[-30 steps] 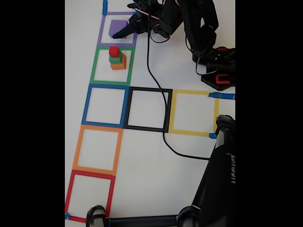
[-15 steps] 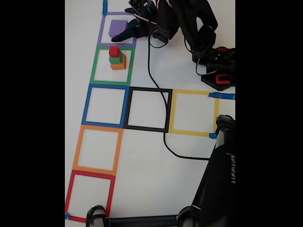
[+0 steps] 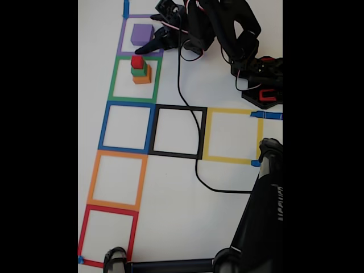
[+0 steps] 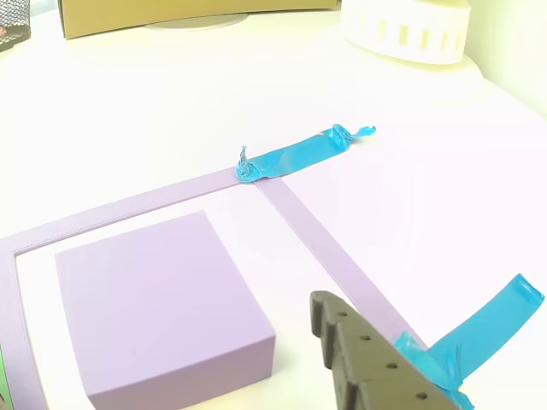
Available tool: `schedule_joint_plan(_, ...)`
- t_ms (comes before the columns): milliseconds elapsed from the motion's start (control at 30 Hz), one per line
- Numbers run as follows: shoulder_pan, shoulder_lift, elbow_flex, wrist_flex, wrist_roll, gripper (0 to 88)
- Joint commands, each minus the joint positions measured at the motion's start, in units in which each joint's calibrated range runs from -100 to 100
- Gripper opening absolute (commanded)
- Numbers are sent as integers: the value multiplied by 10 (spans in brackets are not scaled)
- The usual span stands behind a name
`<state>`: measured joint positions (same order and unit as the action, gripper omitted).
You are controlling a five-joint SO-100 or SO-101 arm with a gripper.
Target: Tower of hanoi
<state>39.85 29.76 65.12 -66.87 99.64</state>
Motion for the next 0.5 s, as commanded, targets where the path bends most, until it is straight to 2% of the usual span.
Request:
schedule_joint_plan(0, -11, -2, -15, -11, 4, 468)
schedule_joint_plan(467, -22, 3, -20, 5, 4, 416)
